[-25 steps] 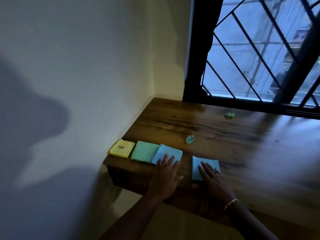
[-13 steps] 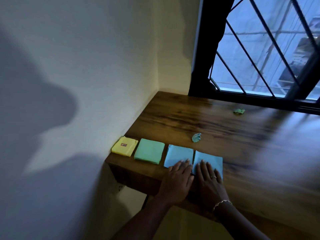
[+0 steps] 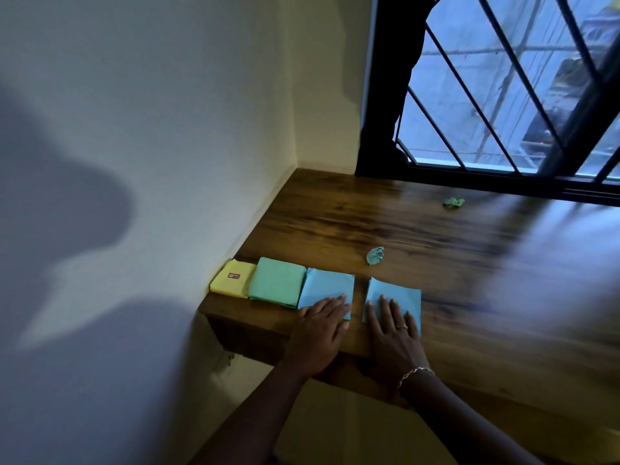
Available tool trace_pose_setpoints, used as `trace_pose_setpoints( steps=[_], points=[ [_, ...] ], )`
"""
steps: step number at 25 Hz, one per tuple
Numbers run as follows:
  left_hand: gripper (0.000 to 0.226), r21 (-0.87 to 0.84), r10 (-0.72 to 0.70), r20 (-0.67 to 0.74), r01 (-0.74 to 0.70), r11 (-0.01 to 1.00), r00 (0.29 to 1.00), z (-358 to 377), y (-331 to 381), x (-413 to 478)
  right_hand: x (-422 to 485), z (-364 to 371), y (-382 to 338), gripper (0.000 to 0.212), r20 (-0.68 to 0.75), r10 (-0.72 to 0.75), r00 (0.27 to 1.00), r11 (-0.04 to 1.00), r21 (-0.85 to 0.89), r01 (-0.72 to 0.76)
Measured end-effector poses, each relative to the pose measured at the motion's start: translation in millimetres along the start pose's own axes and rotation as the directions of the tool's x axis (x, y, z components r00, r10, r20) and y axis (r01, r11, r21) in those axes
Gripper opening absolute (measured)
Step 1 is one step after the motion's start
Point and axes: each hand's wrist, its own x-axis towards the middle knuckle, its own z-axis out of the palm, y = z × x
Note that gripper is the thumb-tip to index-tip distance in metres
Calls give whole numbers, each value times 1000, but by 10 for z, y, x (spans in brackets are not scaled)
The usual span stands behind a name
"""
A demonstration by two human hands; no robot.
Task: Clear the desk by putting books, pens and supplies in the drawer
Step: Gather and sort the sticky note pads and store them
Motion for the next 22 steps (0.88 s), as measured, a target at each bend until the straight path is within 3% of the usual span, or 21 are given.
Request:
trace_pose_setpoints(
  steps=[6,12,15,17,19,22],
  points=[
    [67,36,-4,9,4,999,1000,5,2,-9,-88,-118,-36,101,-28,-62,998,998,17,62],
    [65,104,-3,35,0,995,999,-15,15,-21,-112,-92,-26,102,-72,-72,995,997,36,75],
    [73,148,-232,-102,246,958,967,-81,-166,40,-109,-95,-19,103,-53,-77,996,996,44,79],
    [85,226,-331,18,319,920,943,-135,-271,36,-123,-101,-34,105,-37,-72,997,996,50,74],
    [94,285,-291,65,262,922,954,-159,-272,-1,-129,-114,-37,105,-44,-71,997,997,40,73],
    [88,304,-271,120,224,926,955,-162,-243,-36,-132,-146,-30,106,1,-61,998,998,-14,61]
  ],
)
